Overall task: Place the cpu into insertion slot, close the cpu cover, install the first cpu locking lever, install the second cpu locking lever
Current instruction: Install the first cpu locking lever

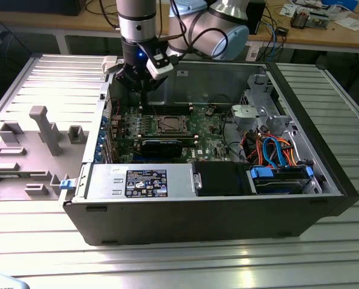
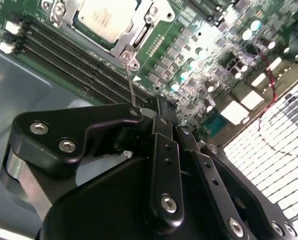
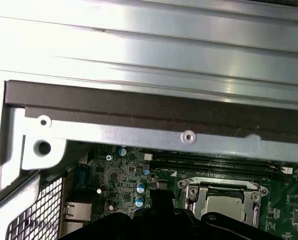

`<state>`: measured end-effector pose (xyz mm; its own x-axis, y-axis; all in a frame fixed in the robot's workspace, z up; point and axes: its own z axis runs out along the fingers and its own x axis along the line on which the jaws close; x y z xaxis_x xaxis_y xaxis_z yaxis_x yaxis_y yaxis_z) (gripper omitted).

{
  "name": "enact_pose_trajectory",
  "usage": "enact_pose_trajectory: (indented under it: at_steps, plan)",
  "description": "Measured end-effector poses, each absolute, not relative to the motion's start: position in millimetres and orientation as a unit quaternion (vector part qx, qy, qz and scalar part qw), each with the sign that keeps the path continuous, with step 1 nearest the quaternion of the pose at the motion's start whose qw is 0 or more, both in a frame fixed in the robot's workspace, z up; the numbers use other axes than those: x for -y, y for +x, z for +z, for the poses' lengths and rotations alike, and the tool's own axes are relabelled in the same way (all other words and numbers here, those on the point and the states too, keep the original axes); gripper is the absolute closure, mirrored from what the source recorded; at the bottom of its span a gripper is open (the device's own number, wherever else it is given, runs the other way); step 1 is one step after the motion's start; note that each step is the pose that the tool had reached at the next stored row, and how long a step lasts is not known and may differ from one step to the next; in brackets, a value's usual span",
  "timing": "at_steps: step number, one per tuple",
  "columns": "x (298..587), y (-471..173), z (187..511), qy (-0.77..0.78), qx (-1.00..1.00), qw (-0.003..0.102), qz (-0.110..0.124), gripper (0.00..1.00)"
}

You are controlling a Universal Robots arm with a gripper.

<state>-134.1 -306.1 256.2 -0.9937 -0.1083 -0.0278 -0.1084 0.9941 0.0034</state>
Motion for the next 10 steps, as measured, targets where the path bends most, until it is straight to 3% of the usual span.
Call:
enact_pose_trajectory:
  at_steps: [10]
  plan:
    - [304.5,-122.9,256.1,-0.054,-0.998,0.014,0.005,0.89]
